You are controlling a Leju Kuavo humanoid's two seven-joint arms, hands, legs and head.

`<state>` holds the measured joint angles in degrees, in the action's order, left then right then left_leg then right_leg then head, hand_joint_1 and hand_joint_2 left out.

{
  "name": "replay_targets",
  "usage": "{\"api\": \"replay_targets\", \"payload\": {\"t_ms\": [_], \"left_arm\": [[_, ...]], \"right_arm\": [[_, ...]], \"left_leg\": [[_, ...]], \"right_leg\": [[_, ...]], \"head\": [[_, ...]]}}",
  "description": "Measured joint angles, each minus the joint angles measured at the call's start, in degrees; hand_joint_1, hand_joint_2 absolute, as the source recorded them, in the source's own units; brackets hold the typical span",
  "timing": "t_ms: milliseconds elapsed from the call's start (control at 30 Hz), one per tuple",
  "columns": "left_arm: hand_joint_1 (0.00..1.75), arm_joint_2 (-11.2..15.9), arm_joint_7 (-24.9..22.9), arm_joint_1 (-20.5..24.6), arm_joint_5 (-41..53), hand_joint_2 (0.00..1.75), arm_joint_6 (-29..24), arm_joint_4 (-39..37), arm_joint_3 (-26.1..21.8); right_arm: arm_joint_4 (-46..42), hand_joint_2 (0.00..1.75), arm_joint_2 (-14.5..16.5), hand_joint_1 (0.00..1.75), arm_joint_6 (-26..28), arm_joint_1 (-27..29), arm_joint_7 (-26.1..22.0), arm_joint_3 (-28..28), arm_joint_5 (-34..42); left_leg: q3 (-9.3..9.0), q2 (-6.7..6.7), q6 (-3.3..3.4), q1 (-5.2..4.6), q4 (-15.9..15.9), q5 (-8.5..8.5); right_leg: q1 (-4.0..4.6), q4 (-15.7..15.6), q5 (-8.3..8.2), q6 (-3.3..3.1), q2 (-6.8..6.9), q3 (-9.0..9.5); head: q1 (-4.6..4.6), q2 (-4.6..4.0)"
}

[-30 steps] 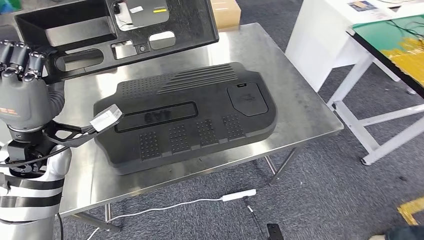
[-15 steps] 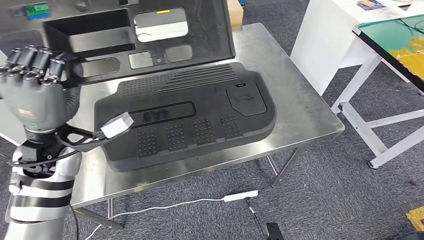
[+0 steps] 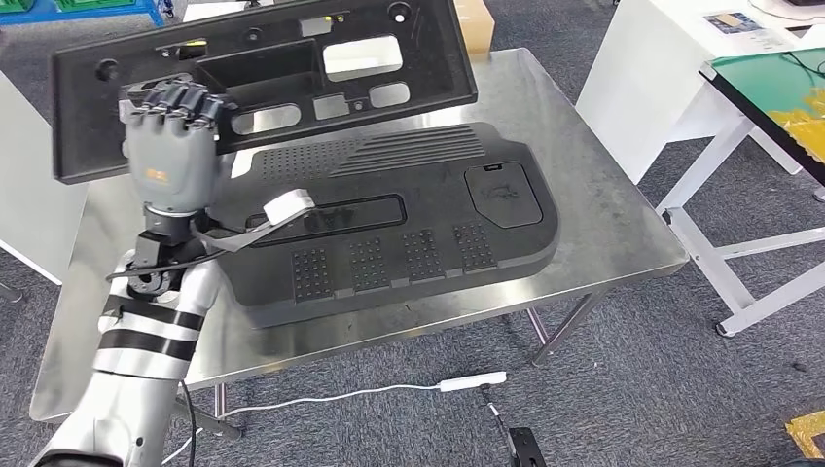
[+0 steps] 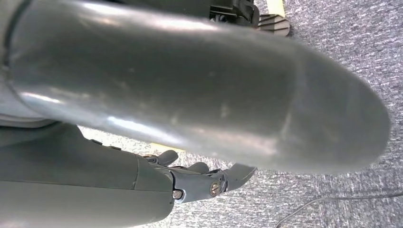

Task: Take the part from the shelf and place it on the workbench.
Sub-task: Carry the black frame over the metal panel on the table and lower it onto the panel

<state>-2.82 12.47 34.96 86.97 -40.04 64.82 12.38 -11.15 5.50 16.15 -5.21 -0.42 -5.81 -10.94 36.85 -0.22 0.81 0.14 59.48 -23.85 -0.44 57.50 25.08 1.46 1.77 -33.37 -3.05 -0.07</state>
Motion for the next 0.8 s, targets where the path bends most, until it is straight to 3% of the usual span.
{"api": "replay_targets", "payload": {"t_ms": [233, 367, 800], "left_arm": [[1.75, -1.85, -10.79, 6.93, -1.57, 1.75, -0.01, -13.51, 7.83], [1.75, -3.31, -13.95, 11.02, 1.14, 1.75, 0.68, -24.43, 12.45], [1.75, -6.78, -20.22, 12.65, 2.63, 1.75, 5.47, -41.37, 19.86]], "right_arm": [[0.00, 0.00, 0.27, 0.00, -0.24, -0.48, 0.84, 0.00, -1.37], [0.00, 0.00, 0.29, 0.00, -0.67, -0.93, 1.02, 0.00, -2.15], [0.00, 0.00, 0.36, 0.00, -1.21, -1.72, 1.53, 0.00, -3.54]], "left_leg": [[0.11, 0.00, 0.21, 0.02, 0.00, 0.17], [0.11, 0.01, 0.23, 0.11, 0.00, 0.22], [0.22, 0.03, 0.23, 0.12, -0.04, 0.22]], "right_leg": [[0.05, 0.01, -0.15, 0.25, 0.01, -0.14], [0.19, 0.03, -0.16, 0.25, 0.00, -0.11], [0.19, 0.06, -0.16, 0.26, -0.01, -0.23]], "head": [[-0.03, 0.01], [-0.02, 0.01], [-0.03, 0.00]]}}
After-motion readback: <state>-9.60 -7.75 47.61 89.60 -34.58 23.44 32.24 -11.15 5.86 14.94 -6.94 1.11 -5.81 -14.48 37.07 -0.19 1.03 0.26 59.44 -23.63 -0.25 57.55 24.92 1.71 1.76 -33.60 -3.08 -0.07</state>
